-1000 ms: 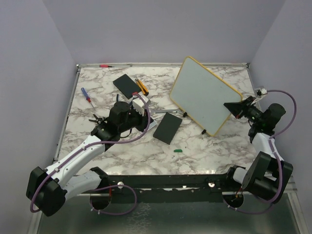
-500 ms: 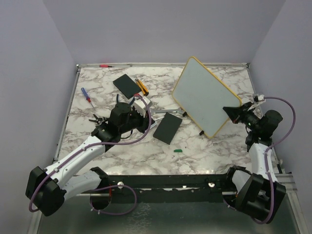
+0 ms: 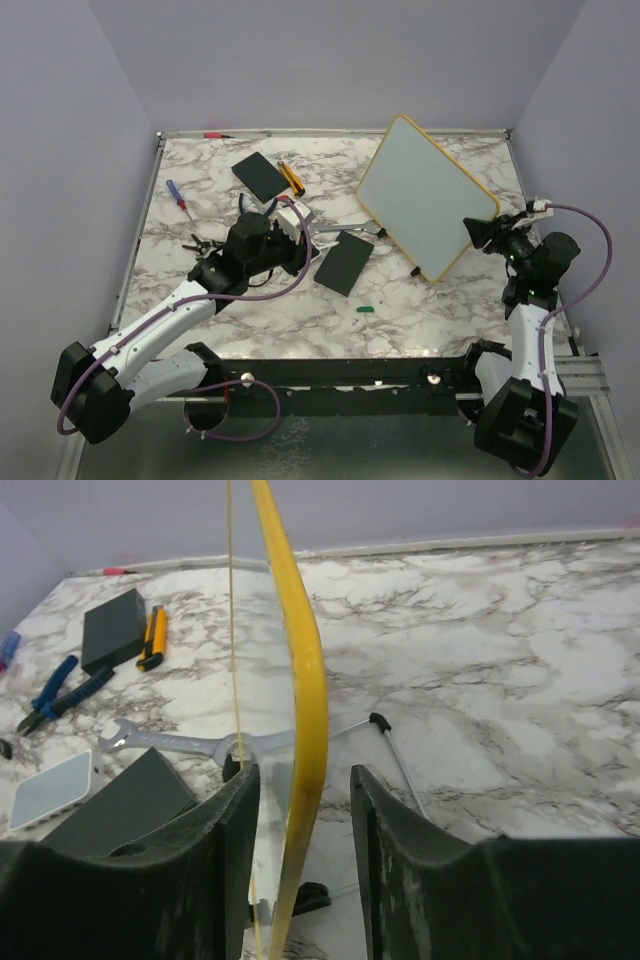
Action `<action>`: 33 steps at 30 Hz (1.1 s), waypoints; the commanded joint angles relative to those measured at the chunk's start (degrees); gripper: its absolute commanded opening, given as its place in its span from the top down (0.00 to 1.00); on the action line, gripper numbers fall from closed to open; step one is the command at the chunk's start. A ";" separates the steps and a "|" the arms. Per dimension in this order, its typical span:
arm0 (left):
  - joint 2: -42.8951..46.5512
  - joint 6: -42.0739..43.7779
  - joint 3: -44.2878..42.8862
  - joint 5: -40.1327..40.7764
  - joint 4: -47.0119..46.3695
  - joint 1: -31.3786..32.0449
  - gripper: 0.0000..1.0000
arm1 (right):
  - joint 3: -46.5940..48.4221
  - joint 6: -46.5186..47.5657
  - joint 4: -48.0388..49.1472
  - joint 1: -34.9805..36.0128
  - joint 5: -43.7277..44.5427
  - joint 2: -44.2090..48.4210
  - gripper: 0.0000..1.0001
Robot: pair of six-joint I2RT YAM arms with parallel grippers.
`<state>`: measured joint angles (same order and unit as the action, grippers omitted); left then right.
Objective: Write a sentence on the whiteboard
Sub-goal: Adjust the whiteboard at the center of the board.
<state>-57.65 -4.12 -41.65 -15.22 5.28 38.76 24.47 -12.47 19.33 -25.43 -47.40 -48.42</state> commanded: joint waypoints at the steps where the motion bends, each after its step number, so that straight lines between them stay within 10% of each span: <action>1: 1.04 0.94 0.69 -1.13 -0.88 0.36 1.00 | -1.12 1.67 -0.48 -0.42 8.24 3.14 0.51; 23: 1.31 0.96 0.61 -1.17 -0.88 0.70 1.00 | 2.63 -0.04 -7.61 -0.42 23.04 20.07 0.27; 27: 1.46 0.97 0.55 -1.15 -0.84 0.66 1.00 | 8.20 0.79 -11.73 -0.49 19.34 18.22 0.21; 29: 1.65 0.96 0.60 -0.63 -0.84 0.64 1.00 | 13.11 1.57 -15.21 -0.46 16.22 15.02 0.01; 33: 1.76 0.51 0.13 0.89 -0.38 0.68 1.00 | 23.91 3.58 -25.38 -0.42 12.53 8.35 0.00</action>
<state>-57.08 -3.77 -41.65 -15.16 5.30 39.13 41.82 -10.90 3.90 -25.61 -30.57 -35.48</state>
